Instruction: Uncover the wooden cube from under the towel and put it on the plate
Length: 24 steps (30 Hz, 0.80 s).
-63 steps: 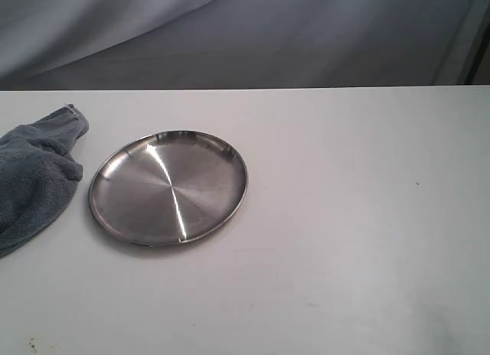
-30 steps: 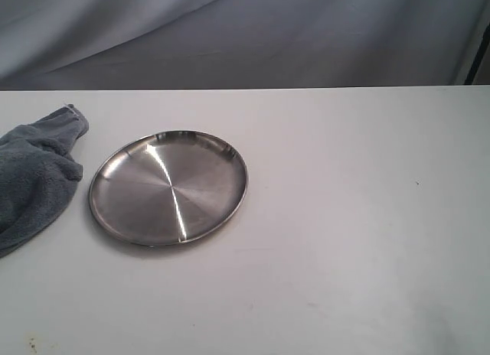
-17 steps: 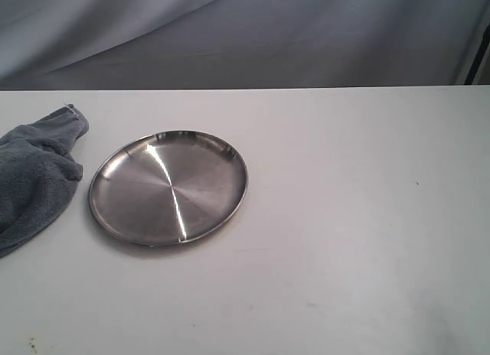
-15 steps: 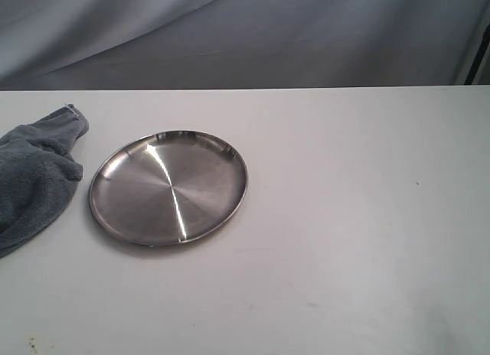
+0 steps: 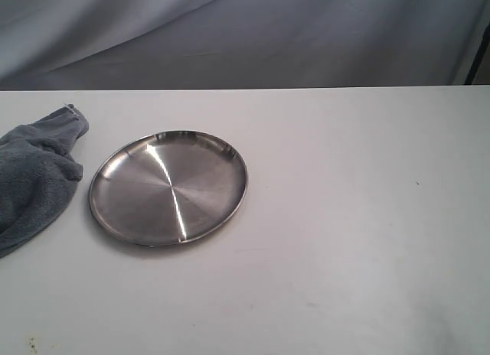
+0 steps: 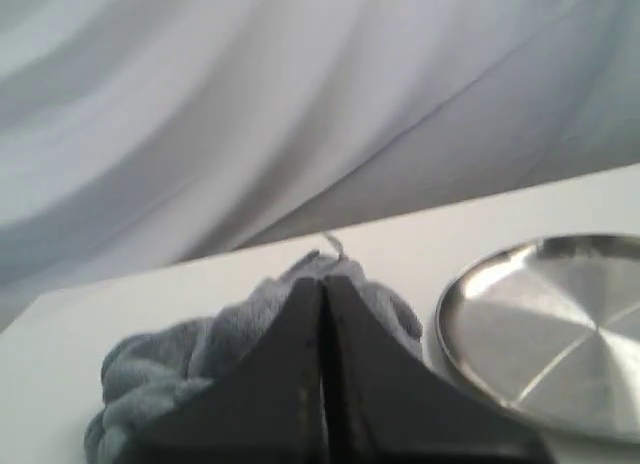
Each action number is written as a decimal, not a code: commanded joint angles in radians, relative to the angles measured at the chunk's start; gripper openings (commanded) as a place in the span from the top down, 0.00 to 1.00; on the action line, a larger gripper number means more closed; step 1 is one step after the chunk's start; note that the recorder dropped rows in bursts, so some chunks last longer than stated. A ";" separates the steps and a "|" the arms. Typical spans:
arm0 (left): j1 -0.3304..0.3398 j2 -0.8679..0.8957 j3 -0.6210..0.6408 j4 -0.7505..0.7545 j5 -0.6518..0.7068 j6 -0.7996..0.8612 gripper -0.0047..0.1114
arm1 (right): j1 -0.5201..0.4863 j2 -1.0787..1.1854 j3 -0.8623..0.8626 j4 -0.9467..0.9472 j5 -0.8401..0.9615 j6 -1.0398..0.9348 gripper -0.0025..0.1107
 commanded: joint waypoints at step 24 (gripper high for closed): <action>0.002 -0.002 0.004 0.014 -0.907 -0.321 0.96 | 0.003 -0.007 0.003 0.003 -0.003 0.002 0.98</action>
